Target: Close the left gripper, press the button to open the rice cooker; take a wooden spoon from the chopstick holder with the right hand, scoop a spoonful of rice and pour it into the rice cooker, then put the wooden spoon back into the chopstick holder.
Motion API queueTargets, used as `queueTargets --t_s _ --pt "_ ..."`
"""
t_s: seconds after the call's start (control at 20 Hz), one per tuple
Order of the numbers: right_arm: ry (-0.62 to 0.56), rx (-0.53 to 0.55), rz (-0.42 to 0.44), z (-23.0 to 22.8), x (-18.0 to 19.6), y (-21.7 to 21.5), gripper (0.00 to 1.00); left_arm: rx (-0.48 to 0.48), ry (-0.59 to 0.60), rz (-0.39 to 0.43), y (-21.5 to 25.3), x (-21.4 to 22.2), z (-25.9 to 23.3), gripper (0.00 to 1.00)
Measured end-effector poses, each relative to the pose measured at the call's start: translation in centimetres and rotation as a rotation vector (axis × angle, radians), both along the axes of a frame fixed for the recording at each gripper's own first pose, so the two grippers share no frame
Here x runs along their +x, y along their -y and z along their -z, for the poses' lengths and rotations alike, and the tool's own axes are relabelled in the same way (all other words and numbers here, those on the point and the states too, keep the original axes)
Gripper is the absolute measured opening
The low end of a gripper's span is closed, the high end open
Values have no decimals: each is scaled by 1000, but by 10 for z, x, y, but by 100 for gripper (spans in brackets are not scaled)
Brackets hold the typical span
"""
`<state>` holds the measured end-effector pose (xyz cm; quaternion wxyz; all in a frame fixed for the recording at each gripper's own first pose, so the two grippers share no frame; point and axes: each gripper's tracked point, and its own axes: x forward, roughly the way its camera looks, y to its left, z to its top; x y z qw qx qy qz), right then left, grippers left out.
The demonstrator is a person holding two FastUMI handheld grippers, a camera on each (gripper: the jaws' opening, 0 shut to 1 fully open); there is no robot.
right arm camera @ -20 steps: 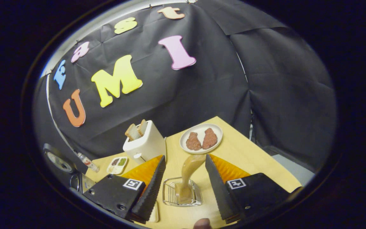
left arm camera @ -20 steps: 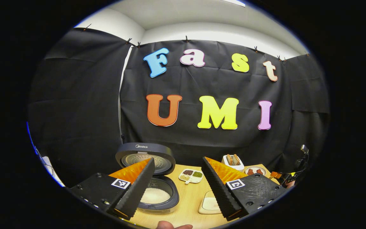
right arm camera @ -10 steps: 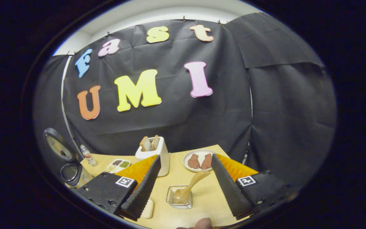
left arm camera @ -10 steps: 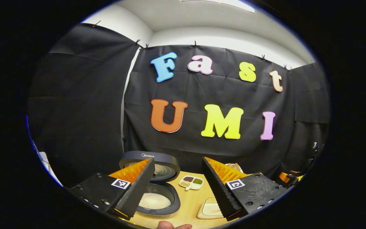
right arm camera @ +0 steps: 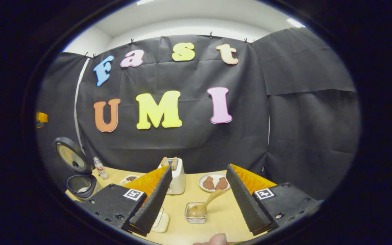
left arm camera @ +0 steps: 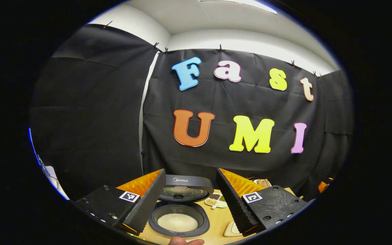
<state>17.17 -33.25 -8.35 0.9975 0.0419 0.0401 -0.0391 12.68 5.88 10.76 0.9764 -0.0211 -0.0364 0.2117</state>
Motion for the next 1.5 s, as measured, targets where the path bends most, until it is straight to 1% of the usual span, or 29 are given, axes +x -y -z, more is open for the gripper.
queueTargets --t_s 0.1,0.2,0.25,0.3,0.35,0.4,0.55,0.7,0.75,0.8,0.85,0.9,0.95,1.1,1.15,1.25,1.4,1.5 --pt "-8 1 34 2 -17 6 96 13 -21 1 -15 11 0 95" --pt "-12 -1 71 5 -35 13 96 -1 -42 8 -28 27 3 94" --pt "-12 -20 101 7 -45 19 97 -16 -72 24 -34 39 9 94" --pt "-17 -40 133 9 -54 26 100 -16 -103 19 -43 48 17 94" --pt "-24 -54 158 11 -65 32 96 -14 -135 8 -55 58 23 95" --pt "-29 -62 184 11 -76 38 100 -22 -151 10 -65 66 25 95" --pt "-46 -96 255 12 -105 56 97 -91 -200 25 -83 92 36 95" --pt "-56 -123 289 12 -124 60 97 -151 -317 7 -99 112 68 95" --pt "-57 -129 291 11 -127 59 97 -175 -345 3 -99 113 77 95" --pt "-58 -133 293 11 -128 59 100 -182 -355 4 -98 115 77 96" --pt "-60 -135 291 10 -128 56 97 -184 -370 4 -96 115 81 96" --pt "-58 -141 284 11 -126 54 100 -178 -372 11 -94 112 82 96" --pt "-53 -147 277 8 -124 51 100 -175 -382 20 -89 107 86 97" --pt "-48 -159 224 8 -111 35 97 -196 -412 47 -75 86 103 96" --pt "-47 -160 205 7 -106 30 100 -205 -425 54 -69 78 112 97" --pt "-40 -163 173 3 -97 20 100 -219 -447 56 -58 62 131 96" --pt "-24 -185 130 -1 -90 7 100 -212 -478 54 -39 39 163 96" --pt "-32 -192 113 1 -85 2 100 -175 -486 49 -30 29 180 97"
